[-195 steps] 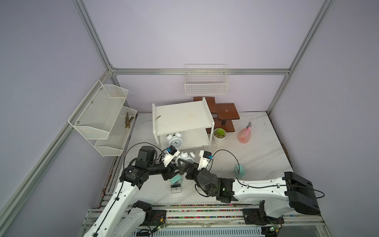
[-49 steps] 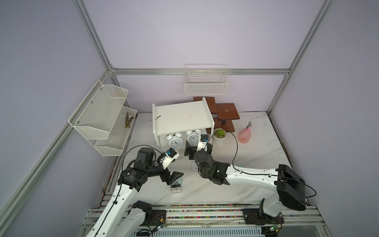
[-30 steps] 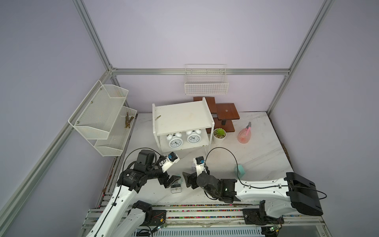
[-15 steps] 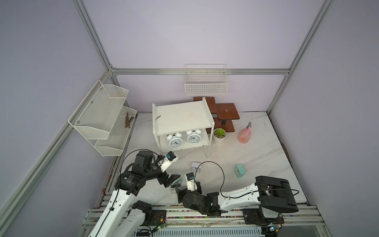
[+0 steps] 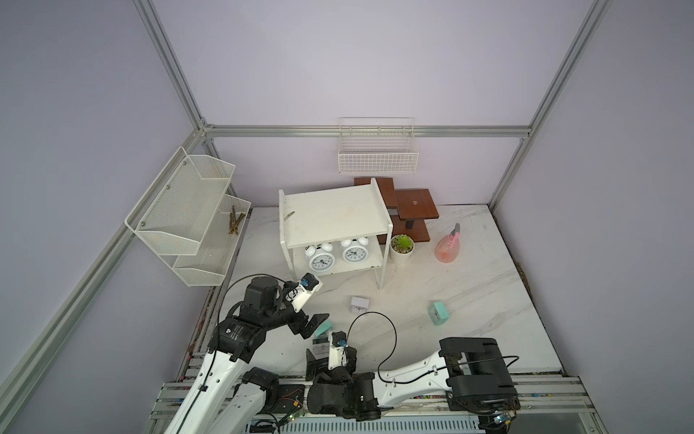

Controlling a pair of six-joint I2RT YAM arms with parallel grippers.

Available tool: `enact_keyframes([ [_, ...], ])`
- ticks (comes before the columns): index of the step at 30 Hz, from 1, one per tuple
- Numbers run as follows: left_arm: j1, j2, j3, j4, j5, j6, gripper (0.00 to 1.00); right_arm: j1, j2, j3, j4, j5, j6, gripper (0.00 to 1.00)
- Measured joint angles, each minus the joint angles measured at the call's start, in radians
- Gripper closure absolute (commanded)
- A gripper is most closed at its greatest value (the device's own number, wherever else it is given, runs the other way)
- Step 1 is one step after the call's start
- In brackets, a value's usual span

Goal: Place the alarm clocks on the shelf by style
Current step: Pick up the alarm from the center of the board.

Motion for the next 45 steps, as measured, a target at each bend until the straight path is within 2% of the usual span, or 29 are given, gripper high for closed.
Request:
enact_keyframes([
  [6,0.0,-0.004,-0.01,0.0,-0.002,-0.007,0.0,-0.001,0.078,0.119,-0.161,0.055,0.058,0.0],
  [12,0.0,-0.005,-0.01,0.001,-0.002,-0.008,0.0,-0.017,0.126,0.15,-0.206,0.051,0.062,0.02],
  [25,0.0,-0.005,-0.01,0.0,-0.01,-0.008,0.0,-0.052,0.156,0.15,-0.199,0.024,0.033,0.17],
  [34,-0.001,-0.005,-0.01,0.001,-0.01,-0.014,0.0,-0.054,0.162,0.149,-0.183,0.023,0.003,0.32],
  [35,-0.001,-0.005,-0.01,0.0,-0.01,-0.014,0.0,-0.054,0.161,0.148,-0.182,0.024,-0.003,0.39],
  [45,-0.001,-0.005,-0.01,0.0,-0.012,-0.014,0.0,-0.051,0.033,0.019,-0.224,0.022,0.025,0.45],
])
